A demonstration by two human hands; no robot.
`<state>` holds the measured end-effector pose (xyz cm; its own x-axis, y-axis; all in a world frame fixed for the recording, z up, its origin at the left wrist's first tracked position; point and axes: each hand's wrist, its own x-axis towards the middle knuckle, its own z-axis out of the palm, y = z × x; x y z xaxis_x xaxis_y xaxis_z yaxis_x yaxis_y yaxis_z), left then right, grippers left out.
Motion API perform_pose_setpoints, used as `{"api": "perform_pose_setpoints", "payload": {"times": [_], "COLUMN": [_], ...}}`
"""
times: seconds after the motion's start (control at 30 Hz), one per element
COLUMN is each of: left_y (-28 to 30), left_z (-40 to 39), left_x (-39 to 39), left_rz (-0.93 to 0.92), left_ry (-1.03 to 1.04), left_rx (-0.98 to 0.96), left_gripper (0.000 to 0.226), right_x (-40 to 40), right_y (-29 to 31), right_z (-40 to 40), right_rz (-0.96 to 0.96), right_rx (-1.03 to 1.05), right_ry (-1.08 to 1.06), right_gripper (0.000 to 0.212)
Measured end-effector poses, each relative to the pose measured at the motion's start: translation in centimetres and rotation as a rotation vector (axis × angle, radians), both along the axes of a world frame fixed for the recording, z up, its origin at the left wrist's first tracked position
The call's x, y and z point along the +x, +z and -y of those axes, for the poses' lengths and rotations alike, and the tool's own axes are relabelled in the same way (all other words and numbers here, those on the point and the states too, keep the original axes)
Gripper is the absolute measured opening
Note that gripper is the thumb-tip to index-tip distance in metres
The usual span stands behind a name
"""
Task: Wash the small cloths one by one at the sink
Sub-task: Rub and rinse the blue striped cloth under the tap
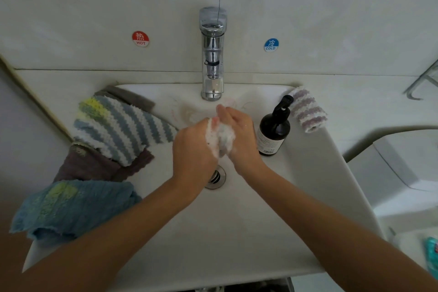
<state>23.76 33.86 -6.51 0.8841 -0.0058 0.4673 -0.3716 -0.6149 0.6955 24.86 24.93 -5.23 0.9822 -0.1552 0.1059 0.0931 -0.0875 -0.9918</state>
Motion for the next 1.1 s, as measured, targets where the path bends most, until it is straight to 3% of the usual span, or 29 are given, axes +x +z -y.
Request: {"api": "perform_pose_setpoints", "payload": {"times": [0.1,0.17,0.23,0.3,0.4,0.5,0.63,0.73,0.9,1.03,1.1], "left_y": [1.1,1.2,0.7,0.2,1.0,0.4,-0.2,1.1,0.2,-0.5,0.6], "left_z": [0.9,0.1,-0.8,-0.6,1.0,-0.1,-0.2,1.4,-0.1,0.7,1.7], "left_x": [0.0,1.1,1.8,1.1,-0.6,1.5,1.0,-1.1,2.7,-0.3,-0.7], "left_rz": [-0.014,-0.032,-0.052,-0.012,-0.023,-0.076,-0.135,-0.133,-0.245,-0.086,-0.144], "left_ry": [-0.011,-0.006,0.016,0.037,-0.008,0.008,0.036,-0.027,0.048,0.008,-0.035], "left_rx": [-0.163,-0.143,-0.031,0.069,-0.135,-0.097,0.02,-0.253,-0.305,-0.118,-0.266], "left_gripper": [0.032,0.018,0.012,0.022,0.048,0.014,0.017,0.032,0.037,0.03,0.035], "right_x": [-0.2,-1.6,-1.6,-0.5,0.2,-1.1,-0.6,0.6,-1.5,0.5,0.6], "right_y": [0.1,0.1,0.0,-0.3,-0.3,-0.8,-0.3,0.3,-1.0,-0.6,-0.6], "right_z": [0.1,-0.4,-0.9,-0.6,0.1,-0.2,-0.6,0.2,-0.7,0.6,0.9], "right_rz": [0.081,0.132,0.055,0.011,0.086,0.121,0.001,-0.03,0.027,-0.067,-0.039], "right_rx": [-0.011,-0.102,-0.068,-0.009,0.029,-0.048,0.111,0.282,0.08,0.098,0.119], "right_ry": [-0.08,-0.047,-0.051,-0.054,-0.095,-0.031,0.001,-0.076,0.021,-0.04,-0.103], "right_gripper": [0.043,0.037,0.039,0.04,0.043,0.036,0.041,0.043,0.04,0.045,0.041]}}
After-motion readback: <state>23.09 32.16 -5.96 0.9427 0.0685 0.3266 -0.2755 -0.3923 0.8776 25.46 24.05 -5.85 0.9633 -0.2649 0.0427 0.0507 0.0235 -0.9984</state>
